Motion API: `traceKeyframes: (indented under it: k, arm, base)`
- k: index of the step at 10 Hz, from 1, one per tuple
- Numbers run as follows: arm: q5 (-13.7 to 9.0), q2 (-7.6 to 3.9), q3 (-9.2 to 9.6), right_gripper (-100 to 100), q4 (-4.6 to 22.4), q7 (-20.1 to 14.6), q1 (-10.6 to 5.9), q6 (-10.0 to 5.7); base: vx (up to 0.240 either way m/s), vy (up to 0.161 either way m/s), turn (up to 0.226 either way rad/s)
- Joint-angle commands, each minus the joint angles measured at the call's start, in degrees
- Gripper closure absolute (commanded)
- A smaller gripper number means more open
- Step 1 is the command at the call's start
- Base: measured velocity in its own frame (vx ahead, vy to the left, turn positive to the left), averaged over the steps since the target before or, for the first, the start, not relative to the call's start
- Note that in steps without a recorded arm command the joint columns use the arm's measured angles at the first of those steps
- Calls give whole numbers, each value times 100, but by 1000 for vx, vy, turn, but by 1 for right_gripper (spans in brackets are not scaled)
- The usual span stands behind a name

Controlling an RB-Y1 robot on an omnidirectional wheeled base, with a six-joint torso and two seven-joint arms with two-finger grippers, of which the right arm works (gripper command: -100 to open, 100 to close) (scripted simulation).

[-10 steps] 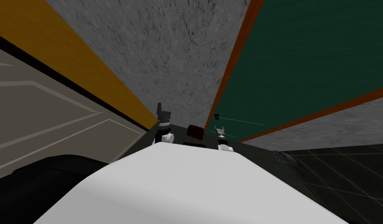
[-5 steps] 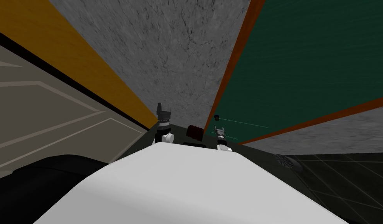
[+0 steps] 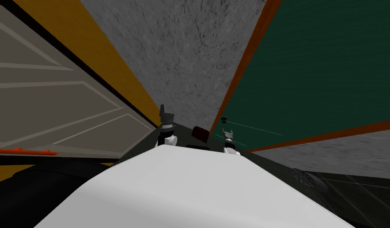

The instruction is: Pull the door open

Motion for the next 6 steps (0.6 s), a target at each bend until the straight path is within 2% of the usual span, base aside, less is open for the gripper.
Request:
traceKeyframes:
  k: [1,5,6]
  arm:
    - [-163,-137,-173,-100,163,112,-67,39]
    - [-651,-405,-694,-100,597,457,-281,94]
    - [-714,-432,-761,-100,654,501,-309,101]
  base:
    - [-89,-14,334]
    - [-98,-26,343]
    - [-67,-27,227]
